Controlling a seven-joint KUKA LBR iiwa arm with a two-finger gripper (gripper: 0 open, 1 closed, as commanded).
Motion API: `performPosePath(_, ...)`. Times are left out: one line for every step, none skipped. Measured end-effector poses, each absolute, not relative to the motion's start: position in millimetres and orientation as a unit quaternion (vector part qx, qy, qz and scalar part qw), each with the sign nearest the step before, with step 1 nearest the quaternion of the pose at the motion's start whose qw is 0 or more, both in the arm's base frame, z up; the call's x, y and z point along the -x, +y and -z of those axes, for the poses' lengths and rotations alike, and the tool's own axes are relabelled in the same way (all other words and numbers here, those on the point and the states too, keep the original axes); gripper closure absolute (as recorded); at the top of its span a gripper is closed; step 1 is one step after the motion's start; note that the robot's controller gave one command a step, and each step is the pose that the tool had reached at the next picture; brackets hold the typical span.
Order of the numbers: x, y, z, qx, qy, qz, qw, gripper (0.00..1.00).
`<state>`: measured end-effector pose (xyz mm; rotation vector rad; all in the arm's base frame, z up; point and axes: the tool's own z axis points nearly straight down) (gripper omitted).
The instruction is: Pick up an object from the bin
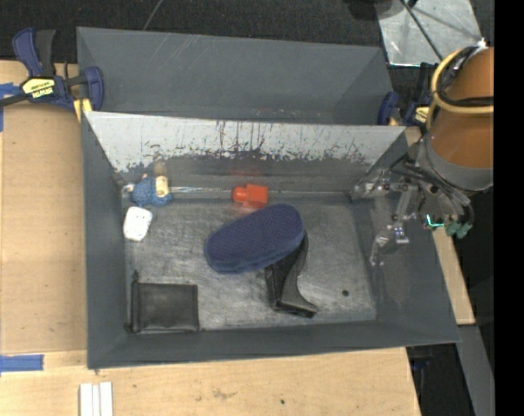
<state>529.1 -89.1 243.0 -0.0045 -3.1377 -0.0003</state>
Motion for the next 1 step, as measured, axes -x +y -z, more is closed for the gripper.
performPosePath(-556.7, -37.4, -158.4, -0.057, -0.998, 0.001, 0.001, 0.00)
